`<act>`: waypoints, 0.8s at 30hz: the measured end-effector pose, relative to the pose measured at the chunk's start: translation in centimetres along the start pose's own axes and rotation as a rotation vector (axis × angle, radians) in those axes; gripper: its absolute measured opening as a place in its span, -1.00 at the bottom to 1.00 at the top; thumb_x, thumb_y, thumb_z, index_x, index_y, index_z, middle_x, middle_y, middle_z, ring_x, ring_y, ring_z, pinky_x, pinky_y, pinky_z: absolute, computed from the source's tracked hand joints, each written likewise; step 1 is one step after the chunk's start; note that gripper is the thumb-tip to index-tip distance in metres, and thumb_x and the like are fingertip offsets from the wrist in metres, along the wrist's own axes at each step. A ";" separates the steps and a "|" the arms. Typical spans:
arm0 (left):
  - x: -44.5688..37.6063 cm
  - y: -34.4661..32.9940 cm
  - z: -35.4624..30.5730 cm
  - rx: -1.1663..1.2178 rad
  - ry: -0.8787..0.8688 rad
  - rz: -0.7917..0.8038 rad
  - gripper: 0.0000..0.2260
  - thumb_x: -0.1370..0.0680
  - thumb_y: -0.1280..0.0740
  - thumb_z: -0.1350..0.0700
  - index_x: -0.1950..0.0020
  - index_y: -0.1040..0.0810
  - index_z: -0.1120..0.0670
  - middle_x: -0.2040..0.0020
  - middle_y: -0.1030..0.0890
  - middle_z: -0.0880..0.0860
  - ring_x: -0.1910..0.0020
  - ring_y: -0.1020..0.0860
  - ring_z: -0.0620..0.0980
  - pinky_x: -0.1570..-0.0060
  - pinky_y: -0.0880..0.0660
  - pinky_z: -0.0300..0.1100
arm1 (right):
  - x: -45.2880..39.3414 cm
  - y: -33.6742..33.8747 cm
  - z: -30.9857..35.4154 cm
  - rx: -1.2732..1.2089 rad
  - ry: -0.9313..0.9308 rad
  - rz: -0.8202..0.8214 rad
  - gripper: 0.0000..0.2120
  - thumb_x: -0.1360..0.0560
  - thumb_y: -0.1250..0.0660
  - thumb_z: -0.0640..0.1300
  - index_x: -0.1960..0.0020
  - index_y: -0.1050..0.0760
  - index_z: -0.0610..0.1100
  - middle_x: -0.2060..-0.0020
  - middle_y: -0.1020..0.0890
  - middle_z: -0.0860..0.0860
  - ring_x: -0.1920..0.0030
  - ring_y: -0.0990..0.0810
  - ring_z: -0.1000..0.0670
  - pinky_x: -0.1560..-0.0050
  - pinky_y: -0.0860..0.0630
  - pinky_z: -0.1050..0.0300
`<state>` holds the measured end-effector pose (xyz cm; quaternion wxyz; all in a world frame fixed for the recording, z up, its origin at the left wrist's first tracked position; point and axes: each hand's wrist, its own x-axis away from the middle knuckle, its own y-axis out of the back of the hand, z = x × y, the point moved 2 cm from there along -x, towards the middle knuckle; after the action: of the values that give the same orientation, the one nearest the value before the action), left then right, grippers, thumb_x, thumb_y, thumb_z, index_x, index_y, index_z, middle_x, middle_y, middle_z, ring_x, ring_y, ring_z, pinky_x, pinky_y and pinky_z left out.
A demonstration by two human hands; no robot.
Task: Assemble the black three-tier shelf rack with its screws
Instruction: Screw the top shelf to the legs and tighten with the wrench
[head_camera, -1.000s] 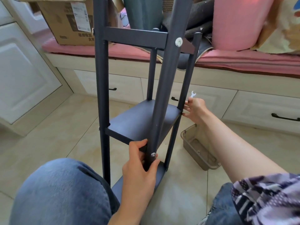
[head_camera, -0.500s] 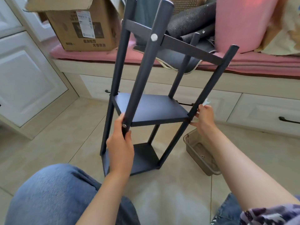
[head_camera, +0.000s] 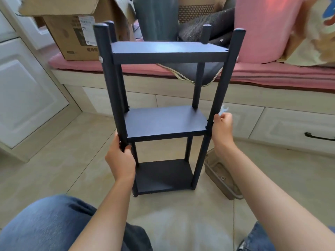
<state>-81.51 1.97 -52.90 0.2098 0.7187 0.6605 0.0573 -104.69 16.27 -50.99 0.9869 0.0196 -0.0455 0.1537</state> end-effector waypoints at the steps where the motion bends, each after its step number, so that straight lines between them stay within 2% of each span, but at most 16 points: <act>1: -0.5 -0.2 0.4 0.019 0.023 0.002 -0.61 -0.58 -0.30 0.42 -0.33 -0.58 0.09 -0.06 -0.68 0.05 -0.07 -0.63 0.03 -0.15 -0.53 -0.13 | 0.5 0.0 0.2 0.015 0.022 0.003 -0.93 -0.67 -0.05 -0.16 -0.04 -0.27 -0.14 0.20 -0.36 -0.02 0.23 -0.36 0.04 0.26 -0.36 0.18; 3: -1.4 -0.4 1.3 0.044 0.061 0.017 -0.62 -0.58 -0.30 0.43 -0.31 -0.59 0.09 -0.03 -0.67 0.03 -0.06 -0.63 0.01 -0.10 -0.49 -0.17 | 1.5 -0.1 0.5 0.040 0.063 0.019 -0.94 -0.66 -0.05 -0.19 -0.02 -0.26 -0.15 0.23 -0.34 0.00 0.26 -0.32 0.05 0.30 -0.32 0.18; 7: -3.1 -0.7 3.3 0.000 0.080 0.038 -0.68 -0.57 -0.30 0.42 -0.21 -0.60 0.09 0.04 -0.63 0.00 -0.01 -0.61 0.05 -0.07 -0.49 -0.14 | 3.7 -0.7 0.3 0.111 0.143 0.036 -0.92 -0.63 -0.05 -0.24 0.05 -0.22 -0.15 0.24 -0.28 -0.01 0.25 -0.25 0.03 0.28 -0.25 0.12; 12: -5.1 -1.3 4.3 -0.010 0.110 0.040 -0.71 -0.59 -0.28 0.40 -0.14 -0.59 0.05 0.05 -0.63 0.00 0.01 -0.60 0.07 -0.04 -0.46 -0.15 | 5.9 -1.4 -0.4 0.156 0.158 0.045 -0.78 -0.65 -0.04 -0.22 0.15 -0.16 -0.03 0.21 -0.27 -0.02 0.23 -0.24 0.01 0.24 -0.25 0.13; 17: -6.3 -1.6 4.4 -0.010 0.204 0.043 -0.67 -0.60 -0.25 0.38 -0.25 -0.57 0.06 -0.05 -0.63 0.02 -0.12 -0.62 0.12 -0.15 -0.50 -0.11 | 7.9 -1.7 -0.8 0.175 0.141 0.058 -0.80 -0.66 -0.04 -0.23 0.13 -0.17 -0.06 0.25 -0.26 0.00 0.28 -0.22 0.02 0.35 -0.26 0.27; 20: -6.2 -1.8 4.4 -0.040 0.244 0.076 -0.48 -0.60 -0.27 0.37 -0.52 -0.38 0.01 -0.24 -0.62 0.07 -0.25 -0.58 0.14 -0.32 -0.50 0.05 | 9.3 -1.8 -0.9 0.181 0.141 0.073 -0.87 -0.68 -0.06 -0.22 0.06 -0.21 -0.14 0.23 -0.28 -0.02 0.24 -0.25 0.02 0.30 -0.26 0.20; 22: -6.0 -2.0 4.4 -0.075 0.260 0.108 -0.32 -0.60 -0.30 0.36 -0.64 -0.16 -0.04 -0.32 -0.58 0.09 -0.31 -0.54 0.17 -0.34 -0.48 0.10 | 10.0 -1.8 -0.9 0.175 0.135 0.078 -0.90 -0.68 -0.06 -0.21 0.01 -0.24 -0.20 0.22 -0.31 -0.02 0.23 -0.27 0.02 0.26 -0.27 0.13; 24: -5.6 -2.1 4.4 -0.080 0.291 0.137 -0.19 -0.59 -0.31 0.36 -0.67 0.04 -0.10 -0.38 -0.53 0.11 -0.34 -0.49 0.20 -0.28 -0.46 0.09 | 10.7 -1.7 -0.9 0.170 0.124 0.090 -0.90 -0.68 -0.07 -0.20 -0.01 -0.26 -0.22 0.22 -0.33 -0.02 0.23 -0.29 0.02 0.24 -0.29 0.10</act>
<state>-82.59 -4.39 -56.58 0.1357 0.7372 0.6306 0.2013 -93.97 17.96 -50.90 0.9747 0.0915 0.0280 0.2020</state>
